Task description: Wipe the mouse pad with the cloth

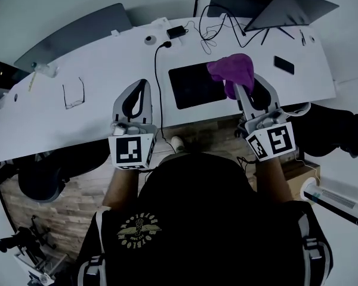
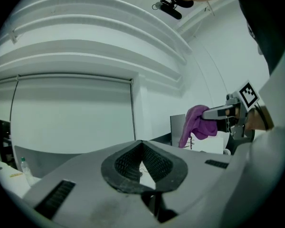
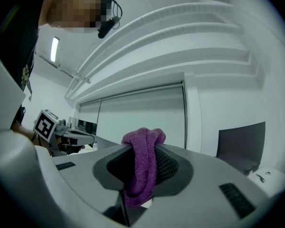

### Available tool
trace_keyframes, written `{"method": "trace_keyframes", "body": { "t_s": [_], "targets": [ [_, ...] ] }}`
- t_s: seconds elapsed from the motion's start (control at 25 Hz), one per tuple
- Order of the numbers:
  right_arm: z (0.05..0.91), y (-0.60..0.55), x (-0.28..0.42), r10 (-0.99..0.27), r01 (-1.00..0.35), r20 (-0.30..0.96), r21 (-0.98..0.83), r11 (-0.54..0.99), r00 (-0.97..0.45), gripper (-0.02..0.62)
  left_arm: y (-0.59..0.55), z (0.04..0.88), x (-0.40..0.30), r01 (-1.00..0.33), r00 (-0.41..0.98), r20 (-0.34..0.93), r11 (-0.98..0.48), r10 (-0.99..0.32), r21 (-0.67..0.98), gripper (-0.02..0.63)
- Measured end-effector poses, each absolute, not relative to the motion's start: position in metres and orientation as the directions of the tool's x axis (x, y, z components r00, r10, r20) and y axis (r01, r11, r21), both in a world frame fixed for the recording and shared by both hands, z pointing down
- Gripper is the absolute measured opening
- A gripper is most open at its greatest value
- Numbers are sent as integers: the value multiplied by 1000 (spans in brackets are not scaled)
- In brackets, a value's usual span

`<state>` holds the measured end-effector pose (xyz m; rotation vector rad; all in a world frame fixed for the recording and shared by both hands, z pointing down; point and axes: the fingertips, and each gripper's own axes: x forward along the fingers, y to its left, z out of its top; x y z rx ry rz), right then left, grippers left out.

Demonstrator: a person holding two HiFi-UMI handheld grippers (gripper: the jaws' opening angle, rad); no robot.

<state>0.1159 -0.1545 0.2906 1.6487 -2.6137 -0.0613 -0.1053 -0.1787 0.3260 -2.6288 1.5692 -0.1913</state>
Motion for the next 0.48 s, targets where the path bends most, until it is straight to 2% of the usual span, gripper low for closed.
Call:
{"method": "trace_keyframes", "body": {
  "t_s": [0.2,0.48],
  "targets": [
    [281,-163,107,-912,-909,17,82,409,-409,94,-196,314,-106,-857,502,32,-502,-864,-114,2],
    [287,-171,106,-911,-908,45,72,412,-410,94,-205,332,-113,-862,492,88,-499,-866,-93,2]
  ]
}}
